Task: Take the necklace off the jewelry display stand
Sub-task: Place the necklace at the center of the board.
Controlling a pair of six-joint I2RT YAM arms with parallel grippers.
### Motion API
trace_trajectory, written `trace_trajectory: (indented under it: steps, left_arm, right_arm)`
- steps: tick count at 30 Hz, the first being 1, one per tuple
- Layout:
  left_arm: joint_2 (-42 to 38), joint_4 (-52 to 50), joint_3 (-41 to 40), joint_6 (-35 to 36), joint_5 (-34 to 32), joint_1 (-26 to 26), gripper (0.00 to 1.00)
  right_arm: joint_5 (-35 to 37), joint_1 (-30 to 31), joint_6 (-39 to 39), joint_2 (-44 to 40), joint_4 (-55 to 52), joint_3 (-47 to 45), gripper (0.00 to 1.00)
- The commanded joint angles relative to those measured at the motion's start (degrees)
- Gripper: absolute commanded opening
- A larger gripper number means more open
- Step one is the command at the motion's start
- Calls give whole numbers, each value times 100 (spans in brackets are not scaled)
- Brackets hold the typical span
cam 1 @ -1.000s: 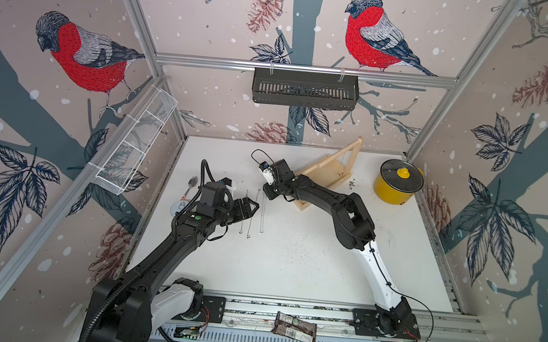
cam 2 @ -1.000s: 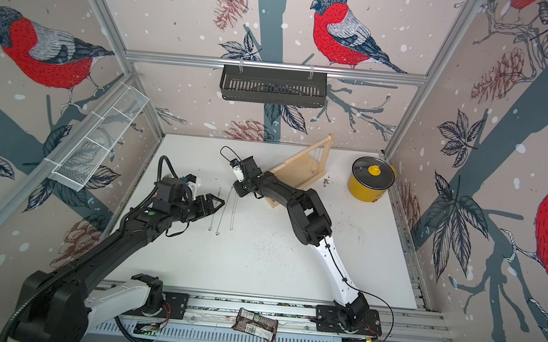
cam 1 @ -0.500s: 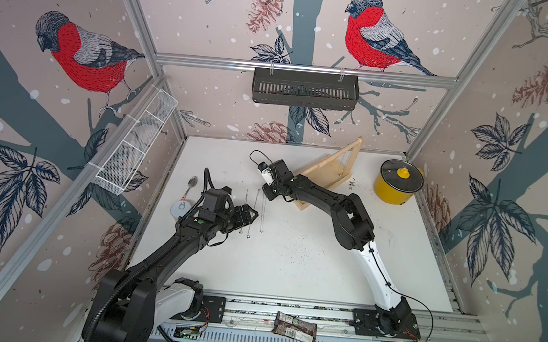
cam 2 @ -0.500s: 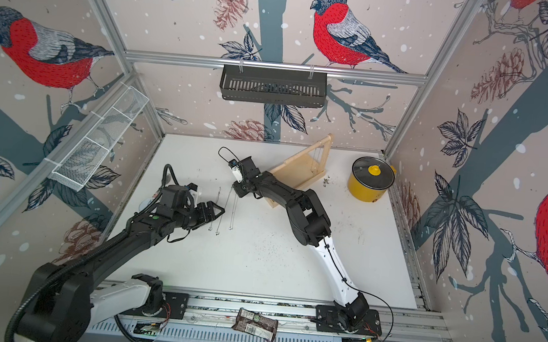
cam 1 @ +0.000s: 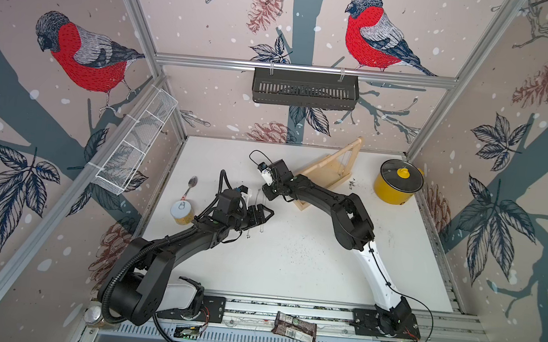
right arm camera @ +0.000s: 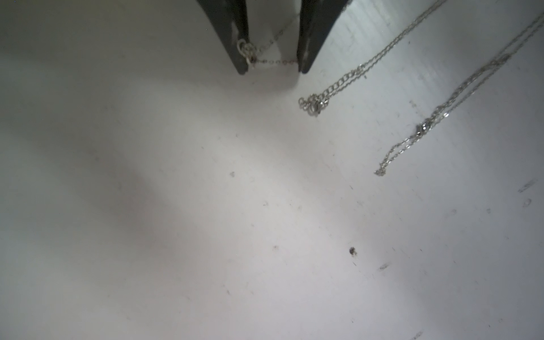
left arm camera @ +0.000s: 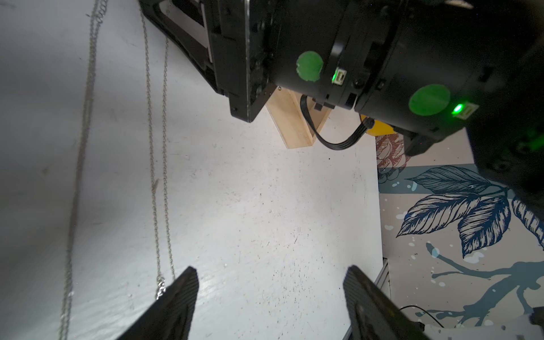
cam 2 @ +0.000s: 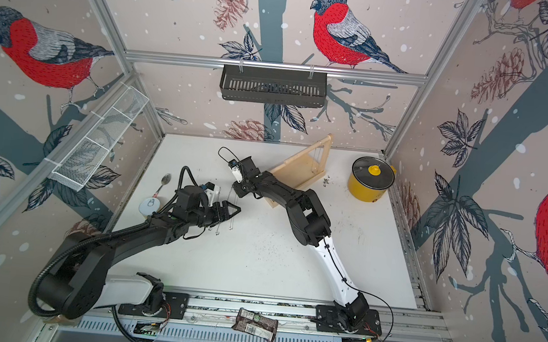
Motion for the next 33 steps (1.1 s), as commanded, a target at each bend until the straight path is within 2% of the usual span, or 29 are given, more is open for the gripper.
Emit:
trace_trajectory:
  steps: [1, 24, 33]
  left_arm:
    - [187, 723, -30, -85, 102, -66, 79]
    - [1045, 902, -198, 56, 7, -107, 79]
    - [987, 593, -203, 140, -50, -111, 79]
  right_arm:
    - [-67, -17, -24, -4, -95, 5, 31]
    - [-112, -56, -28, 5, -55, -52, 31]
    - [-117, -61, -37, -5, -69, -61, 31]
